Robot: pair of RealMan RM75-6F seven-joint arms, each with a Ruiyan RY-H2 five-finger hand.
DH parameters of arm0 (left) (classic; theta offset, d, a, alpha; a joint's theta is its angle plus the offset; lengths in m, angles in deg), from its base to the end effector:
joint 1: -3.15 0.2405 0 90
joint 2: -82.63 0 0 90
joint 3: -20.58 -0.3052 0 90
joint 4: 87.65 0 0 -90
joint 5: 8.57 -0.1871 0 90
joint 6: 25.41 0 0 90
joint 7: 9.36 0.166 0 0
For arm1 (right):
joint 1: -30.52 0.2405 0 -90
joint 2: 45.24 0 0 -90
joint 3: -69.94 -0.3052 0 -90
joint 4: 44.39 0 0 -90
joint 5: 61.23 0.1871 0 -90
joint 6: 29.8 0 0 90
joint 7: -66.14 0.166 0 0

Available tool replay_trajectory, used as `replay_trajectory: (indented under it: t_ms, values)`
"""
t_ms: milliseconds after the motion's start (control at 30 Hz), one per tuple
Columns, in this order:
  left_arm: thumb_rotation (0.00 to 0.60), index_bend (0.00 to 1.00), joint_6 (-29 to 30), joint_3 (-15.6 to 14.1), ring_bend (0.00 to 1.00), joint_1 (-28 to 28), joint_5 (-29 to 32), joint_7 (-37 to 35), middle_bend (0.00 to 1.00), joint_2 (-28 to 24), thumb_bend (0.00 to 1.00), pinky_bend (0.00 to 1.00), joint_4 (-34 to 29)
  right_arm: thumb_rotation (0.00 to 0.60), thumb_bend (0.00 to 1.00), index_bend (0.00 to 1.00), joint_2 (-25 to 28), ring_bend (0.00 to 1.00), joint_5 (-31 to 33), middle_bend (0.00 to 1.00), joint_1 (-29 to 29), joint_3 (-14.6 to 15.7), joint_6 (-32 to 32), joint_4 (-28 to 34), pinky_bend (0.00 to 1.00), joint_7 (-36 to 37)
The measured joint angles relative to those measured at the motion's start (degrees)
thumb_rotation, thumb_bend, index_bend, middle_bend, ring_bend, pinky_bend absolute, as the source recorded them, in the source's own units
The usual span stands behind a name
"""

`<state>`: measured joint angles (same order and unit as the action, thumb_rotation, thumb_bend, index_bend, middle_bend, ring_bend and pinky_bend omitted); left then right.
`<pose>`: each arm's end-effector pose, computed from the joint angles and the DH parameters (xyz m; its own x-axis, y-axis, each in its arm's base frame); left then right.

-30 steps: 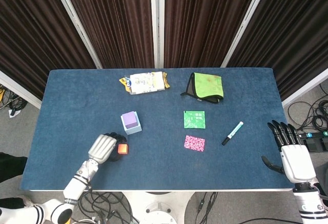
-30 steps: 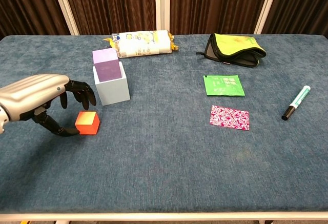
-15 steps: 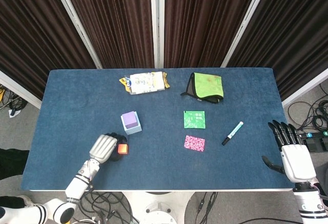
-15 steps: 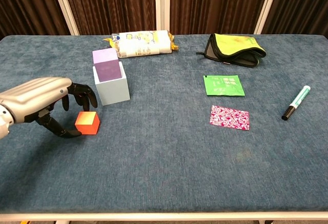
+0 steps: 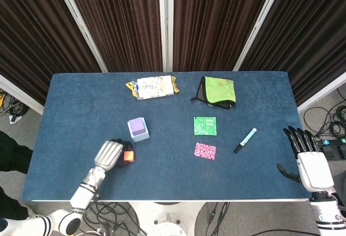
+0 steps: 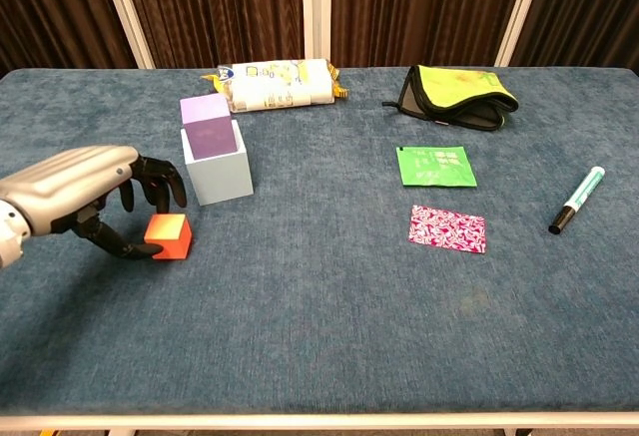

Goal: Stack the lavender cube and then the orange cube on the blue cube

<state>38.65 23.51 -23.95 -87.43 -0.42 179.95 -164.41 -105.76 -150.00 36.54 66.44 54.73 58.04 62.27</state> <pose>-0.2474 0.3050 -0.0460 0.3269 0.2933 0.8984 0.9211 -0.3114 -0.2336 -0.3031 -0.2100 0.2068 0.3576 0.0012 0.9339 -0.9299 -0.0922 0.3562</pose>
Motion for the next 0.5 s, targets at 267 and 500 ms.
replay_trajectory:
  t_ms: [267, 500]
  values:
    - [0.600, 0.47, 1.6, 0.6, 0.42, 1.2, 0.9, -0.1, 0.62, -3.0, 0.29, 0.48, -2.4, 0.600, 0.13, 0.02, -0.1, 0.00, -0.1, 0.05, 0.0, 0.1, 0.0, 0.0, 0.00, -0.2]
    - [0.600, 0.47, 3.7, 1.7, 0.42, 2.4, 1.4, 0.5, 0.62, -9.8, 0.29, 0.48, -5.7, 0.600, 0.13, 0.02, -0.3, 0.00, -0.5, 0.05, -0.1, 0.3, 0.2, -0.2, 0.00, -0.3]
